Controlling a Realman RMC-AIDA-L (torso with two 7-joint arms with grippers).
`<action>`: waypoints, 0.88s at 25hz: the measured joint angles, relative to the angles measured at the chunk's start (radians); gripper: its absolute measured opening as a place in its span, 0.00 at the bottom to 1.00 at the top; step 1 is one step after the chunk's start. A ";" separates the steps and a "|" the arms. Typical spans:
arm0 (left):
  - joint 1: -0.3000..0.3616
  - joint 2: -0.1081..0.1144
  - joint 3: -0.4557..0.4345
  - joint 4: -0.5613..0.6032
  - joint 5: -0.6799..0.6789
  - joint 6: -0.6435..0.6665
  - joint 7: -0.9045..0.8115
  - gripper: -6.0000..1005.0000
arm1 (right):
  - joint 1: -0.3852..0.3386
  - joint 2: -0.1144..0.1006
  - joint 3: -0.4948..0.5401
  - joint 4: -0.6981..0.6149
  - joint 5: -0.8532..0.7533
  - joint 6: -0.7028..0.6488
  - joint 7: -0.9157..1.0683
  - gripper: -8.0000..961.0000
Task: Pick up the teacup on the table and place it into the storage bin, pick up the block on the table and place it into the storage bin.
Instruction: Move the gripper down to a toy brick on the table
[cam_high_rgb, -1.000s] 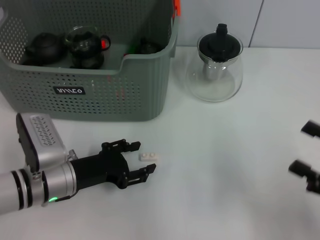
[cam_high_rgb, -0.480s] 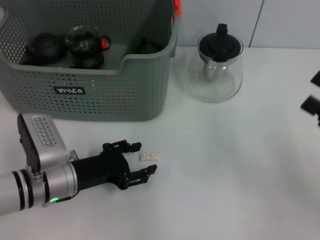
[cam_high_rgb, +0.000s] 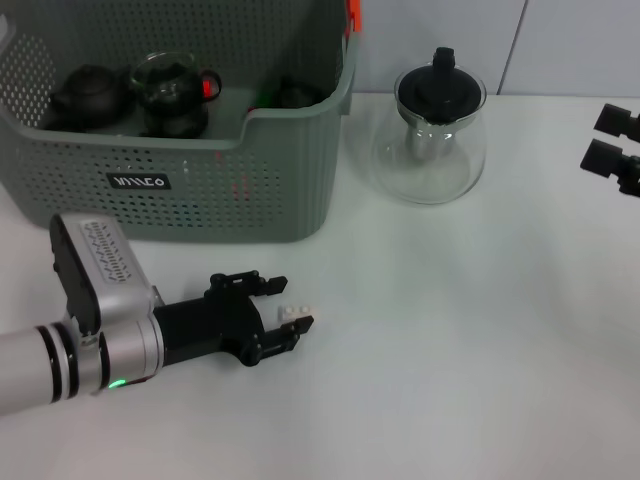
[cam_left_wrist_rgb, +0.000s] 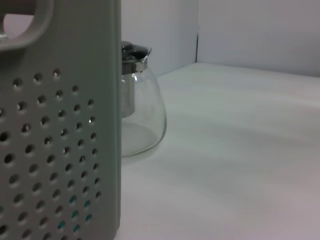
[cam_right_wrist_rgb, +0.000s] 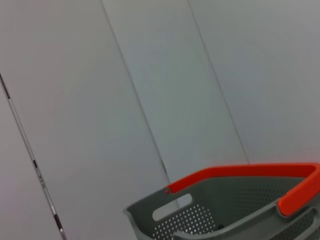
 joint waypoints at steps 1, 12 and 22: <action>-0.002 0.000 0.001 0.000 0.000 -0.001 0.008 0.68 | 0.004 -0.002 -0.001 -0.005 -0.001 -0.001 0.006 0.98; 0.006 0.003 0.030 0.000 0.010 -0.009 0.030 0.59 | 0.005 0.000 -0.001 -0.013 -0.002 -0.004 0.012 0.98; 0.017 0.000 0.041 -0.001 0.012 0.020 0.035 0.57 | 0.002 -0.003 0.000 -0.014 -0.003 -0.014 0.013 0.99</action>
